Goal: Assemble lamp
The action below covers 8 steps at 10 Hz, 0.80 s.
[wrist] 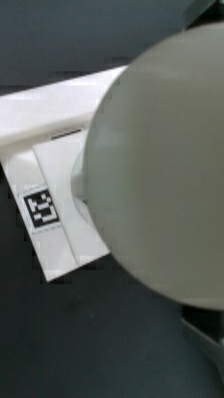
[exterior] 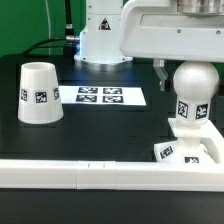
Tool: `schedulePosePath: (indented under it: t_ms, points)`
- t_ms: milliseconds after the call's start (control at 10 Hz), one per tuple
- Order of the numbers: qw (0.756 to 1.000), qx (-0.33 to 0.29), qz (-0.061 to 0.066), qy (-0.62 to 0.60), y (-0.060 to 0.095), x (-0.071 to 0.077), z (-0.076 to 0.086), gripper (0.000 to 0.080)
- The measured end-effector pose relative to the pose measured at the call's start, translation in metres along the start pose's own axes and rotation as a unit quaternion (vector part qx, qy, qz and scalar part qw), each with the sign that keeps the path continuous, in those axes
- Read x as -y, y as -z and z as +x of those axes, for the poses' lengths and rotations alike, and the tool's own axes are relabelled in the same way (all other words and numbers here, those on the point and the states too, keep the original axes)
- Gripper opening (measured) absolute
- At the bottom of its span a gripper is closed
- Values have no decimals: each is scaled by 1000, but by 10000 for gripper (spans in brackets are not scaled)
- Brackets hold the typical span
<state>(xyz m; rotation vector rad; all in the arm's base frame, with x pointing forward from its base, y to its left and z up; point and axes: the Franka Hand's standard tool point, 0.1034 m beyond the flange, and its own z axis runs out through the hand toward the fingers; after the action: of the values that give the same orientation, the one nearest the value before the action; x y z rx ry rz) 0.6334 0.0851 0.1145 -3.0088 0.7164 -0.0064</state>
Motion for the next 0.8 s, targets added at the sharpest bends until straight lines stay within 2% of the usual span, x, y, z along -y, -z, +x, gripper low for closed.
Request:
schedulePosePath:
  t_ms: [400,500,600,800]
  points:
    - [996,1,2,-84,0,0,0,577]
    - [989,8,15,-147,-1,-2,1,577]
    - [976,12,21,-215,-1,-3,1,577]
    - [954,18,26,-298,-2,-5,2,577]
